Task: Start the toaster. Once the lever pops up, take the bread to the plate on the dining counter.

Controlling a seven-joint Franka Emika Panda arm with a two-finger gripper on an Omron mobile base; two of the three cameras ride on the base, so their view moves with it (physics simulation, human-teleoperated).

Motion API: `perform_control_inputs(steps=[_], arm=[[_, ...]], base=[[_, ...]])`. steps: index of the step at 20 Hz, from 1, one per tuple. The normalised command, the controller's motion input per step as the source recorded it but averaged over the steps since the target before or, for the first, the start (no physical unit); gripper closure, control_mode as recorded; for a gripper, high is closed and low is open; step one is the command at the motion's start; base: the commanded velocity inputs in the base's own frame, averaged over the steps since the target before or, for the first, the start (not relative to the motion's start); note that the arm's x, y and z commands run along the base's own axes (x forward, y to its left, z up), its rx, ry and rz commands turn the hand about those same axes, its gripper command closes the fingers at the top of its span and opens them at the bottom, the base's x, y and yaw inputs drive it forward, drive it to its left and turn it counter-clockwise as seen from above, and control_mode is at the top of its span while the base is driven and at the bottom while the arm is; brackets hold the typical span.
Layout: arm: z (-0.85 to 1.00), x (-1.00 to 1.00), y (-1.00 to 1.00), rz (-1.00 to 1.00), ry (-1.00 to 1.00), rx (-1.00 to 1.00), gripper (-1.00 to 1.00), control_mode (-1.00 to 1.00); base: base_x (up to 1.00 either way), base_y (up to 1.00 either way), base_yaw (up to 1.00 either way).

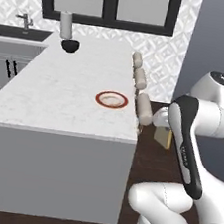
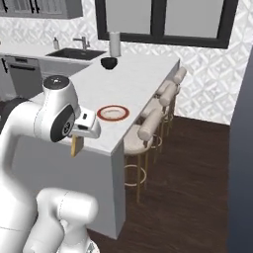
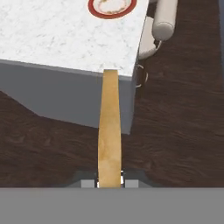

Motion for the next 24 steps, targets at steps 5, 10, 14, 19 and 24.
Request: perform_control_inputs(steps=[5,10,14,19,24], arm=[[0.00,0.00,0.00,0.00,0.00,0.00,1.00,1.00],[0.00,0.00,0.00,0.00,0.00,0.00,1.00,1.00],[0.00,0.00,0.00,0.00,0.00,0.00,1.00,1.00],[0.00,0.00,0.00,0.00,0.00,0.00,1.00,1.00],[0.00,0.00,0.00,0.00,0.00,0.00,1.00,1.00]], base=[[0.28,-0.99,0.57],[0.39,-0.90,0.63],[0.07,-0.94,0.62],[0.10,-0.82,0.69],[0.12,-0.91,0.61]])
